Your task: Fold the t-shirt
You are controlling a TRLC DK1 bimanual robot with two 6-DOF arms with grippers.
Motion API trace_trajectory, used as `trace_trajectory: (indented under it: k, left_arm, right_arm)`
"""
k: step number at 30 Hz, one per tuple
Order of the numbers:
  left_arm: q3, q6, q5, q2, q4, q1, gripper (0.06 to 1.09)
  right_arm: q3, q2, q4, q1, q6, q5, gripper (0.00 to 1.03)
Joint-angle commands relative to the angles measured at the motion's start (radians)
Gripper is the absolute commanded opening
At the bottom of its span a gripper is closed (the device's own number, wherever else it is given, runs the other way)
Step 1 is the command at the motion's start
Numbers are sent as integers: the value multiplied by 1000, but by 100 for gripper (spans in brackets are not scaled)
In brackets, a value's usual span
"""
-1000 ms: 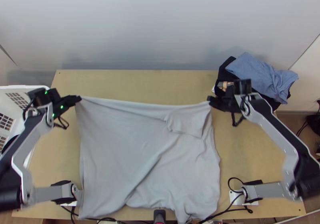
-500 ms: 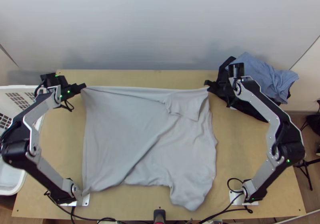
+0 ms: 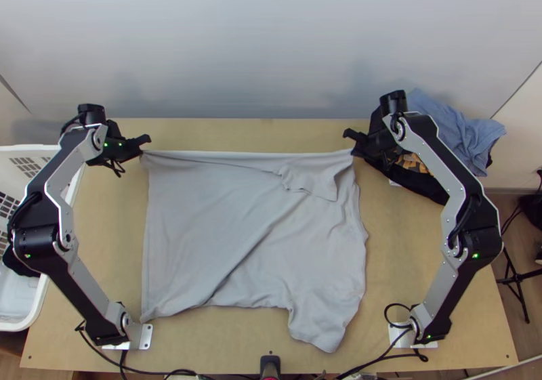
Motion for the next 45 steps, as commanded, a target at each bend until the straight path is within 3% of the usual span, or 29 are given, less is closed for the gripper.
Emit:
trace_trajectory:
  k: [1, 25, 43, 44, 45]
  left_arm:
    - [36, -7, 35, -44, -187, -6, 9]
    - [-352, 134, 117, -347, -269, 43, 9]
    - [-614, 136, 125, -417, -128, 29, 10]
    - [-614, 136, 125, -423, -132, 29, 18]
    - [-614, 140, 125, -432, -147, 28, 32]
  right_arm:
    - [29, -27, -203, 38, 8, -3, 3]
    - [-313, -245, -148, 67, 20, 96, 3]
    - [-611, -366, 8, 98, 108, 119, 3]
    - [-617, -373, 8, 95, 108, 119, 3]
    - [-623, -380, 10, 93, 104, 119, 3]
